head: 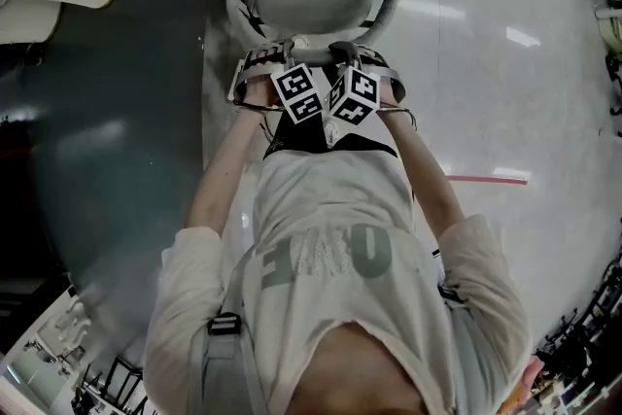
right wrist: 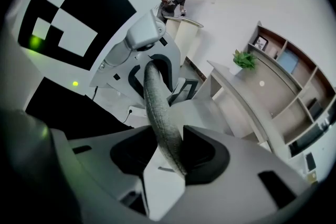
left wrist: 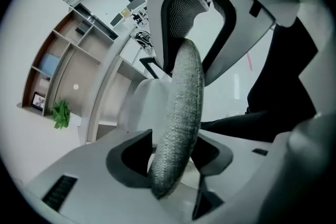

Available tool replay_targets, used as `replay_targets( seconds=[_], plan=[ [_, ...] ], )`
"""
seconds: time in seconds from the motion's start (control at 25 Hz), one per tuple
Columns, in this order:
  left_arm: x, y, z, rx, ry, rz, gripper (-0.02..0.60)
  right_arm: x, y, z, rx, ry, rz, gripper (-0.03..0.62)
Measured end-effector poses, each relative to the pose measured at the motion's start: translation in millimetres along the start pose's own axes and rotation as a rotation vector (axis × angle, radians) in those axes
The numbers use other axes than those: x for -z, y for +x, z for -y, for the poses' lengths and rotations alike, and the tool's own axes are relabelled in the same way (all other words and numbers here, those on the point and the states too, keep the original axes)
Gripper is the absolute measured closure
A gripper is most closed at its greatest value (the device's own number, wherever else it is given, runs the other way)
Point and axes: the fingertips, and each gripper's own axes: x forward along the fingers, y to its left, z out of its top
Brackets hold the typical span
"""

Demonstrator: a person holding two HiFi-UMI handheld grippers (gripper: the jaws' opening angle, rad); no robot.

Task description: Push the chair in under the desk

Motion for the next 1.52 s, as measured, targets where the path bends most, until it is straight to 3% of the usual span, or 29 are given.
replay_targets(
  seconds=[0.44, 0.76, 1.52],
  plan=[
    [-4, 42, -75, 0.029, 0.021, 0.014, 0.367, -17, 43, 69, -0.01, 0.029, -0.033, 0.437],
    [-1, 65, -106, 0.066, 0.03, 0.027, 0.367, -26, 68, 98, -0.025, 0.038, -0.061, 0.437],
    [-7, 103, -173, 0.059, 0.061, 0.046, 0.367, -39, 108, 162, -0.004, 0.062, -0.086, 0.437]
  ],
)
